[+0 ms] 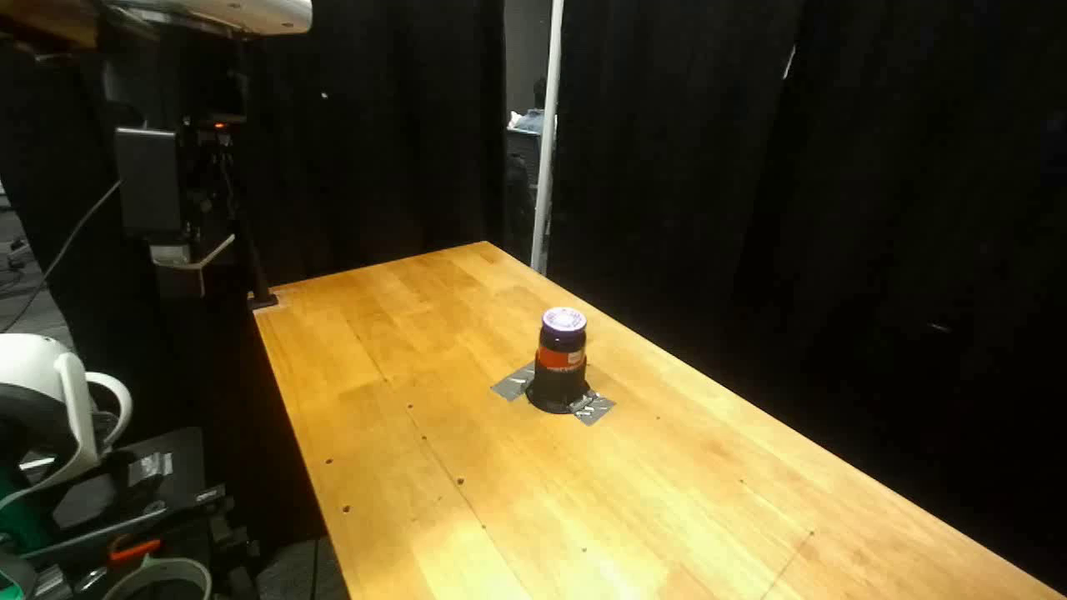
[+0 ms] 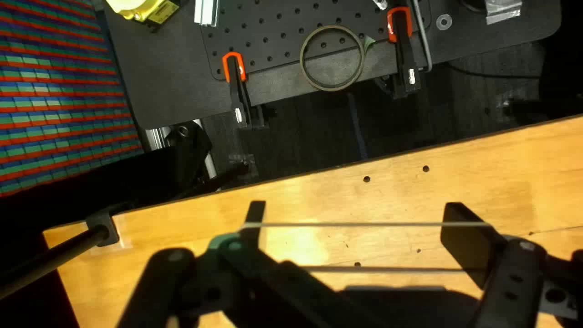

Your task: Put the rubber band on the jar.

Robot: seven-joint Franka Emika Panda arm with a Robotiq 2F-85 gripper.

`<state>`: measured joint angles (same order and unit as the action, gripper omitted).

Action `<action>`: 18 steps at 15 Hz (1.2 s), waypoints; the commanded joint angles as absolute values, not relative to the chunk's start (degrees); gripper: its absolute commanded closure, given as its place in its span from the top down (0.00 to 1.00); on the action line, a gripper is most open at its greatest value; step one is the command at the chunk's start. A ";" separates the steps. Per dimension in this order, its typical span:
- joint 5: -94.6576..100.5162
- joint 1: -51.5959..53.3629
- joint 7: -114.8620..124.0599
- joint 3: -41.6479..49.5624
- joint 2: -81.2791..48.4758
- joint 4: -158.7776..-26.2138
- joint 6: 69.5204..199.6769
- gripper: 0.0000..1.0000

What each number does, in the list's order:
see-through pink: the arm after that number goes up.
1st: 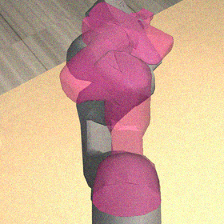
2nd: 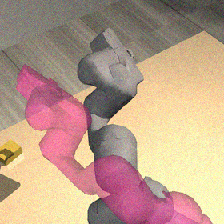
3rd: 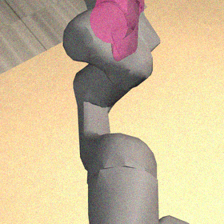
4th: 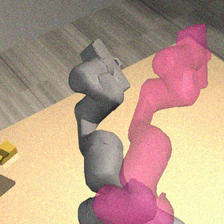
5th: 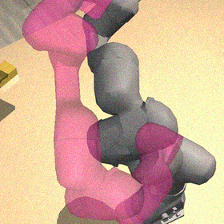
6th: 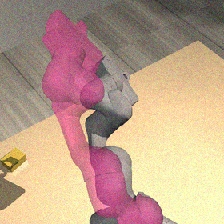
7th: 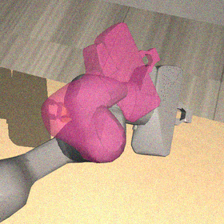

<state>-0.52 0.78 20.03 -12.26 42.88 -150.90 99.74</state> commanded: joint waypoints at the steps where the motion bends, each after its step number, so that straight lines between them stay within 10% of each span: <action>1: -0.28 1.20 20.25 -11.88 42.82 -150.70 99.68 1.00; 18: -2.45 2.95 -0.61 -3.08 5.16 -130.25 123.67 1.00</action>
<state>2.06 1.23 3.36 -4.58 16.47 -140.62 125.21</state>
